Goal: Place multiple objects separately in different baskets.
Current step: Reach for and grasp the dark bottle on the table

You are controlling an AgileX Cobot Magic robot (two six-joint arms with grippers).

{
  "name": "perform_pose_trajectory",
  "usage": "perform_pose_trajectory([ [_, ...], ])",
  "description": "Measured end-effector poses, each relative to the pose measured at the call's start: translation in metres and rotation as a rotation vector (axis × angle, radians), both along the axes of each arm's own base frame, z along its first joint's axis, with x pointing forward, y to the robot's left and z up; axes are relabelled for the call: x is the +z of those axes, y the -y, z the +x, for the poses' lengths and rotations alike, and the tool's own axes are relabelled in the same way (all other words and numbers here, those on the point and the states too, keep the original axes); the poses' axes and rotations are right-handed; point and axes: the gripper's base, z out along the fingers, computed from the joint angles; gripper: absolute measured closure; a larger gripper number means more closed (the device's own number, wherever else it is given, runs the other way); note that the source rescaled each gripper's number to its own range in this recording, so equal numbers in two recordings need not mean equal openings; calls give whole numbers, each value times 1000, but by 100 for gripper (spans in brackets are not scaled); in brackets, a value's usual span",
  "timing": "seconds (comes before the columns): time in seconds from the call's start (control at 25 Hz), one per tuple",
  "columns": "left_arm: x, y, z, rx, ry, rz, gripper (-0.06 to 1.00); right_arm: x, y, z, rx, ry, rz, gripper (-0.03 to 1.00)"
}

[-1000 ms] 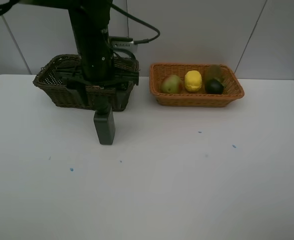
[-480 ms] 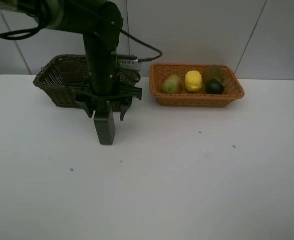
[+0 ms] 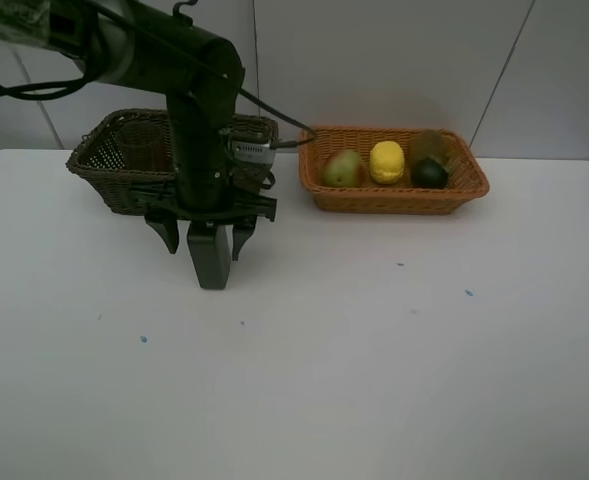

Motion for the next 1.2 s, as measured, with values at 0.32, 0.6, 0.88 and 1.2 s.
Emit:
perform_pose_trajectory([
  [0.32, 0, 0, 1, 1, 23, -21, 7, 0, 0, 0, 0, 0, 0, -2],
  [0.6, 1, 0, 5, 7, 52, -47, 46, 0, 0, 0, 0, 0, 0, -2],
  [0.88, 1, 0, 5, 0, 50, -49, 46, 0, 0, 0, 0, 0, 0, -2],
  [1.2, 25, -4, -3, -9, 59, -65, 46, 0, 0, 0, 0, 0, 0, -2],
])
